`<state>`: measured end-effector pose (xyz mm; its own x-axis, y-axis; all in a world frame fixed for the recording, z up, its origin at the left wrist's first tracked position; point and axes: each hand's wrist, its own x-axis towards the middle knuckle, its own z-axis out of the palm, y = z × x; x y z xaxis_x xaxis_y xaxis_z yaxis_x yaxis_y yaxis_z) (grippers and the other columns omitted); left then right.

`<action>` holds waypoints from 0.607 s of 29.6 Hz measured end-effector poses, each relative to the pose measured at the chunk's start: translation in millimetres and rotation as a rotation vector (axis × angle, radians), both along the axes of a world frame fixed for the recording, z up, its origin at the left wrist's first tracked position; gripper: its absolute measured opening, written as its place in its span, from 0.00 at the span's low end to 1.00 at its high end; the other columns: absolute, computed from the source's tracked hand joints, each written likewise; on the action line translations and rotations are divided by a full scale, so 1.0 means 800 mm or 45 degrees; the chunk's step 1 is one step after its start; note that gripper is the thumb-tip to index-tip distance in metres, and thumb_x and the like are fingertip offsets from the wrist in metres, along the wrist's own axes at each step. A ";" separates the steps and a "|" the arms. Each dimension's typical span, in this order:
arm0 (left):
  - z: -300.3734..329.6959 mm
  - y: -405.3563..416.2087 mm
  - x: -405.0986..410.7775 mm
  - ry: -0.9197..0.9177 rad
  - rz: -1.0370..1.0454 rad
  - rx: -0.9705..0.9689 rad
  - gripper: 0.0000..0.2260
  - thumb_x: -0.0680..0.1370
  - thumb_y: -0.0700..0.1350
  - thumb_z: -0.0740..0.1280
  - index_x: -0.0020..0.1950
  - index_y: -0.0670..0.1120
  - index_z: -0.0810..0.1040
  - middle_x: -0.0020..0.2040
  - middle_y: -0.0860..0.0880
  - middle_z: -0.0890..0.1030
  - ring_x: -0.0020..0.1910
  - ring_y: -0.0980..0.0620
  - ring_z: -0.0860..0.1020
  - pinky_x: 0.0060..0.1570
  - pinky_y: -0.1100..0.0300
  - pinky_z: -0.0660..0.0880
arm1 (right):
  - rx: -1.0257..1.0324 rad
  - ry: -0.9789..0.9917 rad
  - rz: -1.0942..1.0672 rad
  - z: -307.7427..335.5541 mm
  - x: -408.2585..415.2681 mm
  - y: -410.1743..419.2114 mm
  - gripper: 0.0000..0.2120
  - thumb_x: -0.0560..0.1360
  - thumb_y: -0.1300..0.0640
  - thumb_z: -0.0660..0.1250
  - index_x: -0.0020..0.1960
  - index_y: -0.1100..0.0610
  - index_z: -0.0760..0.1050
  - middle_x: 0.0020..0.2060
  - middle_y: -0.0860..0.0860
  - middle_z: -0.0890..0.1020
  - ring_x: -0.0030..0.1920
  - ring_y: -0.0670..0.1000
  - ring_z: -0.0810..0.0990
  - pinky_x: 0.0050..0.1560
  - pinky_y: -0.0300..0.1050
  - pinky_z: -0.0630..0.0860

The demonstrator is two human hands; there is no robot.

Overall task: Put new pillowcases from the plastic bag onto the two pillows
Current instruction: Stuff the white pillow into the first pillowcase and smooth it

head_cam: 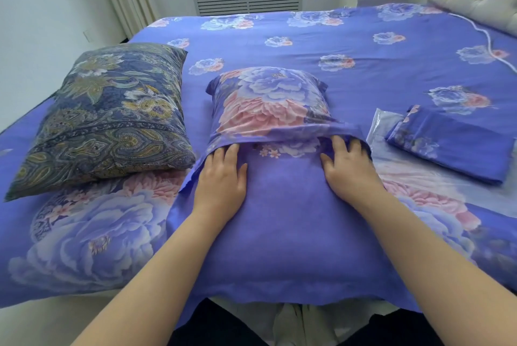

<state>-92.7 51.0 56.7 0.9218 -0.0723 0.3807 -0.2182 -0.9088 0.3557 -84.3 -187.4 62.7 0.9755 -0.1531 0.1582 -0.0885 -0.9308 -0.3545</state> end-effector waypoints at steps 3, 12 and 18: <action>0.007 -0.004 -0.002 -0.074 0.000 -0.255 0.28 0.76 0.44 0.65 0.74 0.47 0.59 0.64 0.43 0.75 0.61 0.41 0.75 0.54 0.48 0.74 | 0.217 -0.278 0.046 0.003 -0.004 0.013 0.27 0.76 0.52 0.63 0.72 0.56 0.58 0.65 0.60 0.71 0.61 0.63 0.73 0.56 0.54 0.69; 0.013 -0.007 0.013 0.173 0.047 -0.319 0.29 0.79 0.47 0.61 0.77 0.44 0.53 0.70 0.41 0.70 0.67 0.41 0.69 0.61 0.49 0.67 | 0.654 -0.240 -0.075 -0.001 0.013 0.004 0.40 0.73 0.51 0.64 0.74 0.44 0.39 0.50 0.53 0.83 0.48 0.59 0.81 0.47 0.52 0.75; 0.011 -0.001 0.002 0.052 0.036 -0.398 0.26 0.78 0.44 0.63 0.75 0.42 0.60 0.70 0.43 0.70 0.68 0.43 0.69 0.64 0.51 0.65 | 0.697 -0.325 -0.139 -0.008 0.012 -0.007 0.29 0.75 0.55 0.63 0.73 0.57 0.56 0.60 0.53 0.79 0.59 0.58 0.77 0.51 0.49 0.72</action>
<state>-91.0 50.3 65.6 0.9369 0.0684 0.3428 -0.1738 -0.7598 0.6266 -74.9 -192.8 56.3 0.8914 -0.3748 0.2549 -0.0222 -0.5979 -0.8013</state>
